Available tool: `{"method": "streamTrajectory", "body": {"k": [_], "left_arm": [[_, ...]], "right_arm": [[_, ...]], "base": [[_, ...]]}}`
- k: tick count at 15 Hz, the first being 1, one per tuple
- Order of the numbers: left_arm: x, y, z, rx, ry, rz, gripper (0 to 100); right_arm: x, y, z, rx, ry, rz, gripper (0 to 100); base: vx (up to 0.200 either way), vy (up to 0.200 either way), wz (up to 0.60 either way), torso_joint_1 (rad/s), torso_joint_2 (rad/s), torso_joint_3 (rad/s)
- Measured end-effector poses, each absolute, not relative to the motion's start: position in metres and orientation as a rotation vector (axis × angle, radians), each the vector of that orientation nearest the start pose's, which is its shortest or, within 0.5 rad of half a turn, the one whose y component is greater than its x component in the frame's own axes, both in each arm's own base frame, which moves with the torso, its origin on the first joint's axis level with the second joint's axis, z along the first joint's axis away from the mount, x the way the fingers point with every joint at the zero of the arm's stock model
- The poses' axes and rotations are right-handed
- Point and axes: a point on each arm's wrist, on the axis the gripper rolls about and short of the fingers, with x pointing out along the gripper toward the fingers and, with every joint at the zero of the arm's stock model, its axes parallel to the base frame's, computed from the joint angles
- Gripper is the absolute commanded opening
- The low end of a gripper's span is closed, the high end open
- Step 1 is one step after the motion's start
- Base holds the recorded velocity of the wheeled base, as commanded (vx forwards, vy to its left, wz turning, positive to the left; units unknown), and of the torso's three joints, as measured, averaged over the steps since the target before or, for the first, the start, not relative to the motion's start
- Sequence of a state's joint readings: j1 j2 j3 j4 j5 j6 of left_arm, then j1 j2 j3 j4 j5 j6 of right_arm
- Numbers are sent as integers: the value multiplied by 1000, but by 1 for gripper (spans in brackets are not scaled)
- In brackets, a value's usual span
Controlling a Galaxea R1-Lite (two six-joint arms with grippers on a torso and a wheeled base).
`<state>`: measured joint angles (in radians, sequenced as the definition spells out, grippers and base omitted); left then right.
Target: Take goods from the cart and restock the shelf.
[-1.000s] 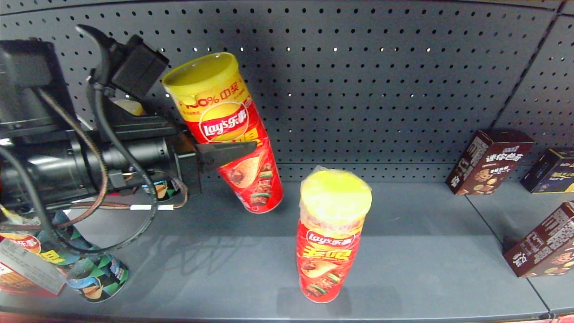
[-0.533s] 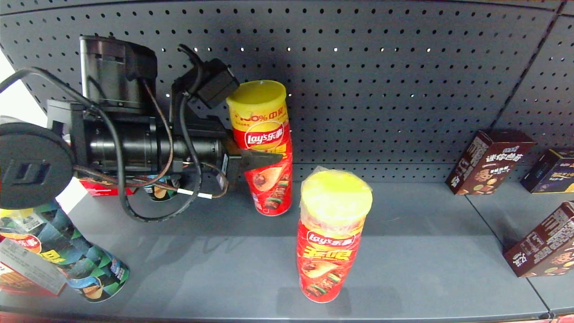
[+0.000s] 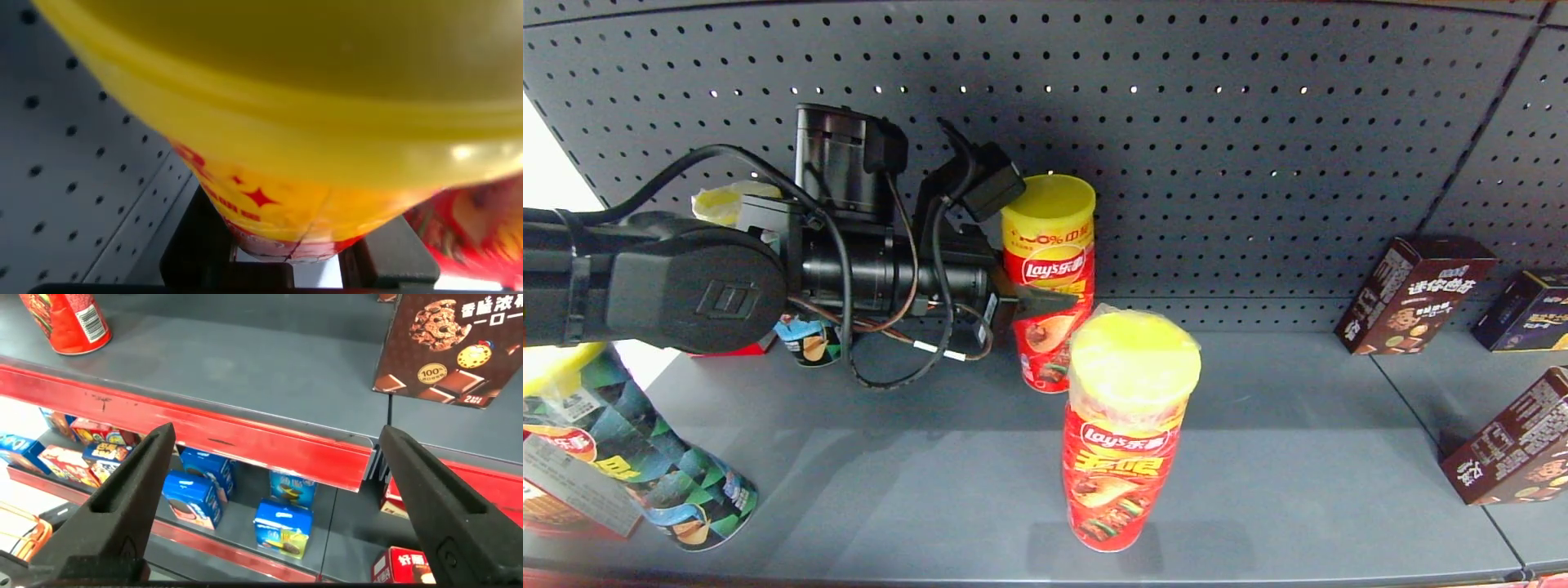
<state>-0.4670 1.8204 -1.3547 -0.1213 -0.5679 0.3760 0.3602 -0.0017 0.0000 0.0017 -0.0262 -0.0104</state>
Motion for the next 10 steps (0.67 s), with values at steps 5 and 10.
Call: {"method": "streamTrajectory", "body": {"k": [5, 10], "left_arm": [[329, -181, 242, 334, 151, -1084, 0], [337, -187, 233, 340, 161, -1091, 0]], "right_arm": [[-21, -9, 75, -10, -1, 334, 100], [-21, -9, 75, -10, -1, 334, 100]], "base": [[0, 0, 0, 0, 0, 0], [0, 0, 0, 0, 0, 0]]}}
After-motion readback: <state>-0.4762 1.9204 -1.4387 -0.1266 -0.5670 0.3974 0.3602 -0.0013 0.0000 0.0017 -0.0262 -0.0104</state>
